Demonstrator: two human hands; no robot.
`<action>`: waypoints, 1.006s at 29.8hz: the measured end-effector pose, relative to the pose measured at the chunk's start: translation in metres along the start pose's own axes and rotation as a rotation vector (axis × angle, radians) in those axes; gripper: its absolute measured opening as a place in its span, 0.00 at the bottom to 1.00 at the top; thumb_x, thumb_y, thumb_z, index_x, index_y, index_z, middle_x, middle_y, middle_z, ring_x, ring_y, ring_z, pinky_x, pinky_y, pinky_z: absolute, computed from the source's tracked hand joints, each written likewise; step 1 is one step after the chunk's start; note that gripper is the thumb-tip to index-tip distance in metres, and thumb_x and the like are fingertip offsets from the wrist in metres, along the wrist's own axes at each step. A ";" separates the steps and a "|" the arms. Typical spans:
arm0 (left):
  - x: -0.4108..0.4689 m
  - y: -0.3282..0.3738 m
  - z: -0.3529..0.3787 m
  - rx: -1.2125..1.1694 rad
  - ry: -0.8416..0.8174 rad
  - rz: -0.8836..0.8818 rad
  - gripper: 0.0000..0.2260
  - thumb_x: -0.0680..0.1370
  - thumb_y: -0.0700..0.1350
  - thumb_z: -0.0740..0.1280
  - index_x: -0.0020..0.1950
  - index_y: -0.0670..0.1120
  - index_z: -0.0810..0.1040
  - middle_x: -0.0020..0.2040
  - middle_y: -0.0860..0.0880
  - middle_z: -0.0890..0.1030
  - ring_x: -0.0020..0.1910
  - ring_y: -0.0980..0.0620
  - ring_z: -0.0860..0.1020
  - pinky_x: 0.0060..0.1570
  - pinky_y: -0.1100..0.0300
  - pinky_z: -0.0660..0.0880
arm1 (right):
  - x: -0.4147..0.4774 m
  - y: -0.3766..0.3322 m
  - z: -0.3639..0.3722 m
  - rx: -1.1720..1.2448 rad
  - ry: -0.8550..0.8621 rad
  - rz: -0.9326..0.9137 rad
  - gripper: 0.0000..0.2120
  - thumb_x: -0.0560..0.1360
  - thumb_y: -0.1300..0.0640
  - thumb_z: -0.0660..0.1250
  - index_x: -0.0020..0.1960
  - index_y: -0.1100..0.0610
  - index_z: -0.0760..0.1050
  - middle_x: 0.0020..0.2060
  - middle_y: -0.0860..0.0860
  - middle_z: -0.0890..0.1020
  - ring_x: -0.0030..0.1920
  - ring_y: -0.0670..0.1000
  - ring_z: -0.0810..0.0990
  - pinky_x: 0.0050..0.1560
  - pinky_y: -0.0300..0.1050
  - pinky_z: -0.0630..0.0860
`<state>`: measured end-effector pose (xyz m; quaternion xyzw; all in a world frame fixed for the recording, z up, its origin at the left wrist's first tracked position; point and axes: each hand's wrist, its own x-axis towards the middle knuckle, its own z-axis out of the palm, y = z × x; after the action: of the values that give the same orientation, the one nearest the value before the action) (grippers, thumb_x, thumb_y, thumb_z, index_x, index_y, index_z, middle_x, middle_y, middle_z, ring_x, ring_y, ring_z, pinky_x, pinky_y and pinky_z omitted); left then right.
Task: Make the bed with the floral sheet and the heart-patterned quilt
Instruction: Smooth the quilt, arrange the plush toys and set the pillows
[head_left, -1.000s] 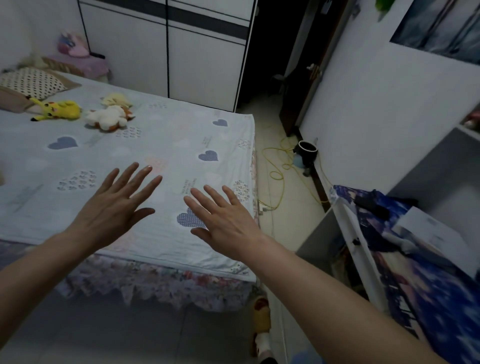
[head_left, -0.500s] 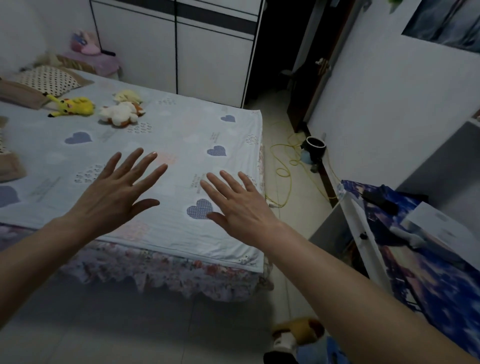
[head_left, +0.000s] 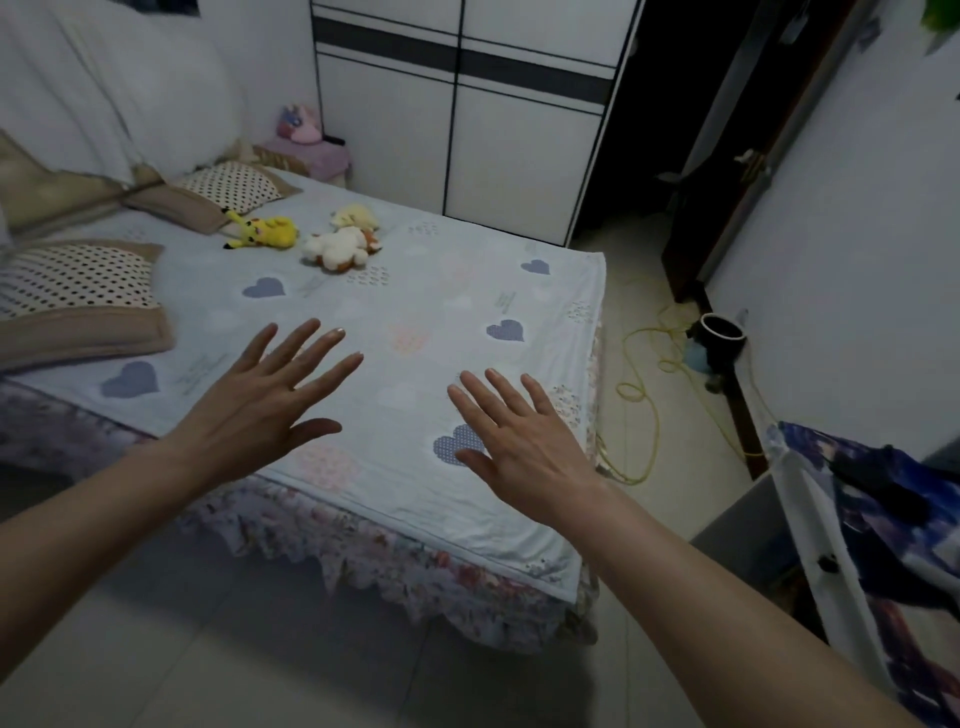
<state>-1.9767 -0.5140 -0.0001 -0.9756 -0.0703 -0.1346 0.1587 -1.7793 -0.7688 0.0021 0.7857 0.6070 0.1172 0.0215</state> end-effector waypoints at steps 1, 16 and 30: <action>0.002 0.004 0.001 0.010 -0.004 -0.009 0.32 0.80 0.64 0.49 0.80 0.48 0.56 0.79 0.41 0.57 0.78 0.39 0.54 0.74 0.37 0.56 | 0.002 0.004 0.004 0.006 -0.001 -0.006 0.32 0.80 0.39 0.42 0.80 0.52 0.53 0.79 0.51 0.57 0.78 0.56 0.55 0.77 0.59 0.52; -0.052 -0.045 0.022 0.088 -0.111 -0.336 0.32 0.81 0.65 0.47 0.81 0.50 0.53 0.79 0.43 0.58 0.78 0.41 0.55 0.74 0.40 0.57 | 0.143 -0.039 0.041 0.098 0.018 -0.301 0.32 0.81 0.36 0.39 0.80 0.50 0.50 0.79 0.49 0.52 0.79 0.55 0.51 0.77 0.59 0.50; -0.151 -0.281 0.073 0.112 -0.171 -0.572 0.33 0.79 0.66 0.50 0.81 0.52 0.53 0.79 0.45 0.60 0.77 0.43 0.59 0.73 0.40 0.59 | 0.379 -0.223 0.055 0.142 0.072 -0.431 0.31 0.82 0.36 0.43 0.80 0.50 0.54 0.78 0.49 0.58 0.78 0.55 0.57 0.72 0.56 0.51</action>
<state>-2.1539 -0.2406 -0.0286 -0.9137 -0.3627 -0.0872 0.1615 -1.8905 -0.3412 -0.0311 0.6328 0.7679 0.0948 -0.0309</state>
